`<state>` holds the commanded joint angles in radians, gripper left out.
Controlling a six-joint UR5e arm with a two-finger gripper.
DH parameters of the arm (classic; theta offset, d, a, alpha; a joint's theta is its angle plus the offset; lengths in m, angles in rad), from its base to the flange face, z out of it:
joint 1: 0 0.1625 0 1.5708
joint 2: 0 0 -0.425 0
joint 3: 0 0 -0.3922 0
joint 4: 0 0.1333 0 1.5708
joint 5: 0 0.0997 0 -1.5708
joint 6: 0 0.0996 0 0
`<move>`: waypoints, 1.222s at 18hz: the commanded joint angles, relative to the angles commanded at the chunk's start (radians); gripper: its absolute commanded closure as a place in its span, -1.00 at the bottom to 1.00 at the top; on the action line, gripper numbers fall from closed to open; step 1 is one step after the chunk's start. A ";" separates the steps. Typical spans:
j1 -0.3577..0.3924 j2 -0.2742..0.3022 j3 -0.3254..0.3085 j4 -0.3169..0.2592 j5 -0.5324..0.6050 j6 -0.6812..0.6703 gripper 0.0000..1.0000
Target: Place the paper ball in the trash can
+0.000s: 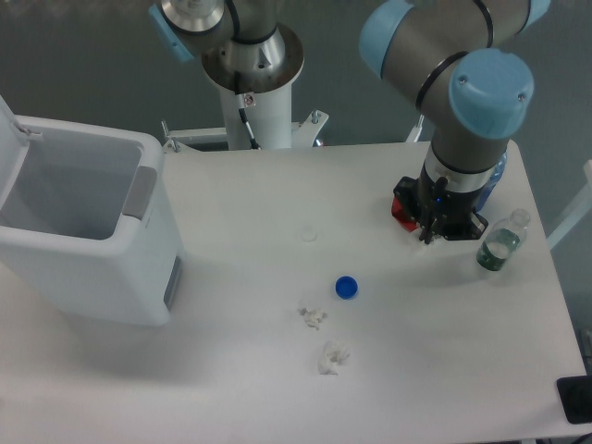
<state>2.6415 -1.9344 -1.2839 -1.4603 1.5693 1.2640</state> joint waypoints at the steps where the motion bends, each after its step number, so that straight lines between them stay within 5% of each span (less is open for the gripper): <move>1: -0.003 0.000 0.000 0.000 -0.002 -0.003 0.86; 9: -0.029 0.057 -0.014 -0.015 -0.034 -0.041 0.84; 17: -0.166 0.233 -0.084 -0.023 -0.155 -0.247 0.86; 22: -0.277 0.267 -0.083 -0.020 -0.222 -0.376 0.86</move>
<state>2.3641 -1.6675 -1.3668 -1.4803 1.3470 0.8884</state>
